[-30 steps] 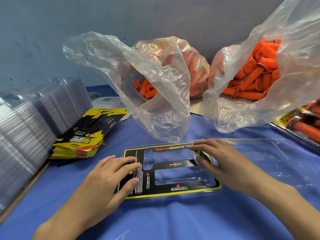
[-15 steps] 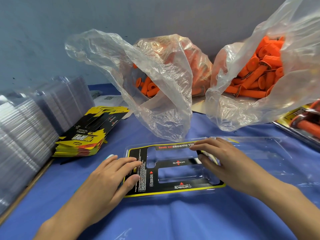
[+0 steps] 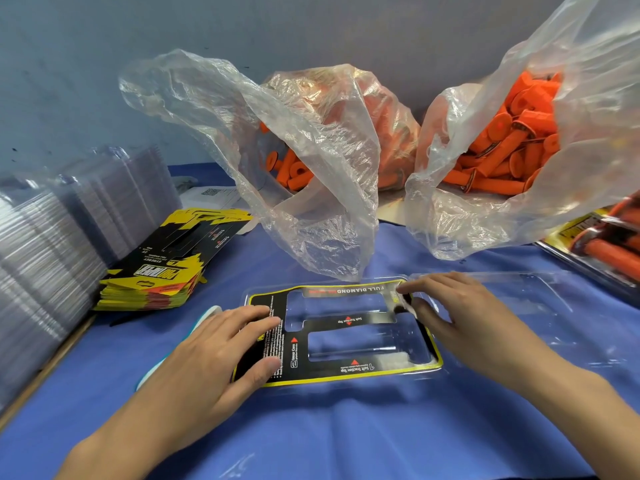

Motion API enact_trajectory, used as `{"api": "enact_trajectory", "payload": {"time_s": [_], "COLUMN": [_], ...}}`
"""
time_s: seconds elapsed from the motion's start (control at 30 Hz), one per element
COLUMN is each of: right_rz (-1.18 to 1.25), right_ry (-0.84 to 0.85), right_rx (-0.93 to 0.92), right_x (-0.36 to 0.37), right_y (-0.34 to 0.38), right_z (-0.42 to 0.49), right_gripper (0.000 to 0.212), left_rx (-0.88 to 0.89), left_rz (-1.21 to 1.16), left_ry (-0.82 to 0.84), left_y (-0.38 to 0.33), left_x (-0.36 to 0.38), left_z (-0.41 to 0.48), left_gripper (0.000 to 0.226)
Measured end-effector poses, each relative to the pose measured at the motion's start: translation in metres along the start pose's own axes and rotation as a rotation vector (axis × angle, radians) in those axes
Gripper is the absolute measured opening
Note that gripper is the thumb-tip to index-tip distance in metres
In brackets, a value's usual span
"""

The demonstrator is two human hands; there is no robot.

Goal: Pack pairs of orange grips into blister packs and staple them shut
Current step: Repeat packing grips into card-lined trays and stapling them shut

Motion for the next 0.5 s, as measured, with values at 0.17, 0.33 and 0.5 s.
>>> {"api": "enact_trajectory", "payload": {"time_s": [0.17,0.33,0.5], "right_rz": [0.036,0.044,0.025], "right_ry": [0.085,0.101,0.101], "right_rx": [0.006,-0.018,-0.029], "right_x": [0.007,0.010,0.012], "right_y": [-0.008,-0.009,-0.008], "right_z": [0.001,-0.001,0.001], "right_gripper": [0.027,0.031,0.031], "left_rx": [0.011,0.034,0.244], "left_rz": [0.007,0.026,0.040], "left_ry": [0.011,-0.029,-0.147], "left_y": [0.002,-0.003,-0.059], "left_x": [0.003,-0.001,-0.005], "left_z": [0.000,0.002,0.016], "left_gripper": [0.057,0.054,0.041]}}
Point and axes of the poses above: each hand's wrist, its own z-axis towards the middle knuckle, its own x-axis out of the palm, y = z × x, the point moved 7 cm from there along z, towards the middle knuckle, and after that the axes turned 9 degrees about y, right-handed, at the moved point
